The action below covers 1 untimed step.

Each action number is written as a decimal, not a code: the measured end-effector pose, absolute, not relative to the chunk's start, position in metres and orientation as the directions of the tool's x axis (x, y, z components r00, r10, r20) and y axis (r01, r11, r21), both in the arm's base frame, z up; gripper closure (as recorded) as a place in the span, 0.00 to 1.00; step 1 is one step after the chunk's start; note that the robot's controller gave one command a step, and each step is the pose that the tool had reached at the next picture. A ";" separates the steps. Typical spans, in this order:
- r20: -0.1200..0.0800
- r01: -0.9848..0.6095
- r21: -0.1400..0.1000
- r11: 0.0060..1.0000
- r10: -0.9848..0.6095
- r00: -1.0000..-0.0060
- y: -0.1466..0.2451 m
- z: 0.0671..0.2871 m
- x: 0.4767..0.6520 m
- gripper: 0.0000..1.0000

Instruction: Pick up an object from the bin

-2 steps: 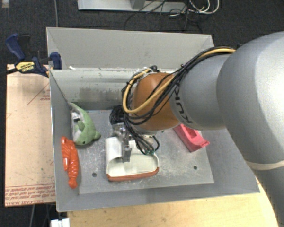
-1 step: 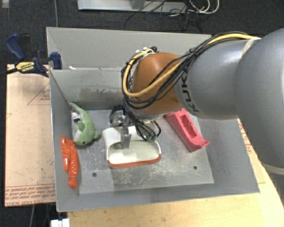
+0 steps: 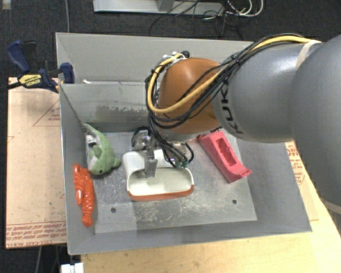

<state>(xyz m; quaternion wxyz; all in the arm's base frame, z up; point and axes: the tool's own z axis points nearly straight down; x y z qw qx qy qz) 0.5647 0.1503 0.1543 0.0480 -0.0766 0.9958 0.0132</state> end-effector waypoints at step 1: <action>-0.098 -0.189 0.016 0.982 -0.187 -0.977 0.153 0.247 0.568 1.00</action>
Offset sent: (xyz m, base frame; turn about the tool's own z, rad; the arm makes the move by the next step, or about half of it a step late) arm 0.0276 0.0508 -0.0843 0.0807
